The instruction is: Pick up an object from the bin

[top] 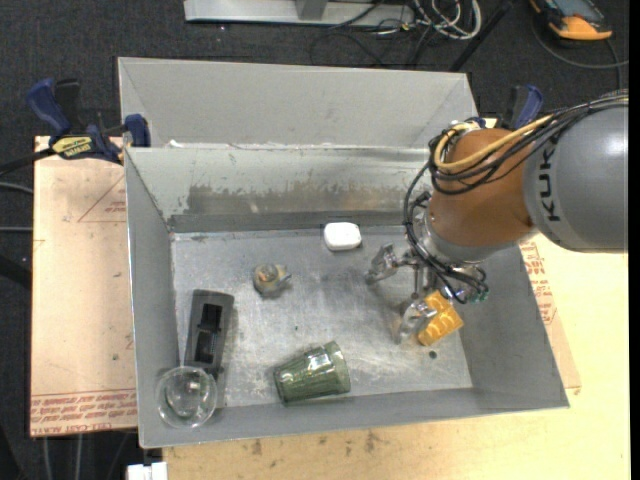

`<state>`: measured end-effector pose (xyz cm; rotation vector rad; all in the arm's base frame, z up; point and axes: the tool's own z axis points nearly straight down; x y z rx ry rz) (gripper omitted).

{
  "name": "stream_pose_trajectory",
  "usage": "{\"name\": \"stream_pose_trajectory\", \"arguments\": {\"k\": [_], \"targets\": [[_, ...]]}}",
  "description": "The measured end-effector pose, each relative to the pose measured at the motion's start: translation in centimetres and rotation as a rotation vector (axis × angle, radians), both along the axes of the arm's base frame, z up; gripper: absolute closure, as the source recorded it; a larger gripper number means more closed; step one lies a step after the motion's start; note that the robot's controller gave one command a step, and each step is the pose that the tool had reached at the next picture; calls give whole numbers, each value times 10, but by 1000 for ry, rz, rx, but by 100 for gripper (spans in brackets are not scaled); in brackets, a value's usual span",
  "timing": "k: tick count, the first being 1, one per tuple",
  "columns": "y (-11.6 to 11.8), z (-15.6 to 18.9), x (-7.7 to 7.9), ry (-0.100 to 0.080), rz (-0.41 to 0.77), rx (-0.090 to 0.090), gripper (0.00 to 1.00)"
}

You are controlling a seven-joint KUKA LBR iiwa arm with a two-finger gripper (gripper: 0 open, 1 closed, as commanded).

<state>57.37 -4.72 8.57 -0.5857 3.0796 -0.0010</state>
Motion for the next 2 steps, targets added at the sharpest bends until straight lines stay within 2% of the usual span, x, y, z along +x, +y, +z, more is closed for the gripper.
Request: {"name": "stream_pose_trajectory", "arguments": {"k": [1, 2], "targets": [[-38, 27, -33, 10, 108, 3, 0], [-54, 4, 18, 13, -19, -11, 100]]}}
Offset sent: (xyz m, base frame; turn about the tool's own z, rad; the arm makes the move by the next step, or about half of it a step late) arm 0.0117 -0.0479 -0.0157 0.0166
